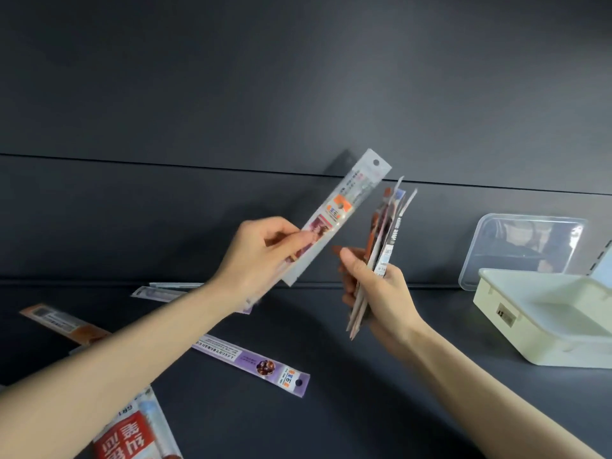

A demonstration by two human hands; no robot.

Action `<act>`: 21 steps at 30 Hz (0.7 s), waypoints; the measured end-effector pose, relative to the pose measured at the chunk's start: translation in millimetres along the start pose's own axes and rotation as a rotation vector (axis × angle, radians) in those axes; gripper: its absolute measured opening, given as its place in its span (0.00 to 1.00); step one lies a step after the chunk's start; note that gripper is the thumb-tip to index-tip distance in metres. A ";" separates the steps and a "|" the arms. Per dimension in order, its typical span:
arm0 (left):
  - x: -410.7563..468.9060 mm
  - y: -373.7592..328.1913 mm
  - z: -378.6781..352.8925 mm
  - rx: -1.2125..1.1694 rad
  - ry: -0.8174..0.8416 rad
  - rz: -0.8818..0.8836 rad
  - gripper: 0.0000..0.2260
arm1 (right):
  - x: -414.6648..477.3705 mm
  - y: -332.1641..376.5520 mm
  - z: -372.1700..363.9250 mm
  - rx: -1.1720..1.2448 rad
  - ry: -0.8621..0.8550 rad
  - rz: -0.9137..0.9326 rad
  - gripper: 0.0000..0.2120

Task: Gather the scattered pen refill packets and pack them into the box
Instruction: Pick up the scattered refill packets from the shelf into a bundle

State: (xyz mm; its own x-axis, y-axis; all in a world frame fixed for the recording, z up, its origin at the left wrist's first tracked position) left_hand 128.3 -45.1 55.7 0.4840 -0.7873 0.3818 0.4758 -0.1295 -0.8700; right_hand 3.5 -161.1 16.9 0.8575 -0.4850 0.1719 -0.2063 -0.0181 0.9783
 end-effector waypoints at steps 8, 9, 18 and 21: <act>-39.2 1.1 -18.7 -0.089 0.093 0.076 0.05 | -10.6 9.7 -19.5 0.225 0.183 -0.036 0.12; -41.7 1.8 -16.7 -0.087 0.073 0.093 0.05 | -10.5 10.4 -18.0 0.223 0.150 -0.041 0.11; -39.2 -4.8 6.3 -0.306 -0.112 0.155 0.05 | -11.8 11.5 -14.4 0.087 0.137 -0.068 0.10; -37.0 -14.5 -2.0 -0.283 -0.070 0.145 0.05 | -15.5 9.3 -28.4 -0.008 0.332 -0.035 0.10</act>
State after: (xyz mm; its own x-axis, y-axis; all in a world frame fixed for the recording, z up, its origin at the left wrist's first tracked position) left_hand 102.0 -15.3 53.6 0.5856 -0.7681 0.2590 0.1796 -0.1887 -0.9655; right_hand 1.7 -129.0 26.6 0.9711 -0.1724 0.1652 -0.1716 -0.0223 0.9849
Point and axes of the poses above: each hand's wrist, its own x-axis towards the middle knuckle, its own z-axis out of the back of the hand, y = z × x, the point moved 3 cm from there along x, towards the middle knuckle, and after that the axes turned 13 degrees about y, right-handed, at the moved point
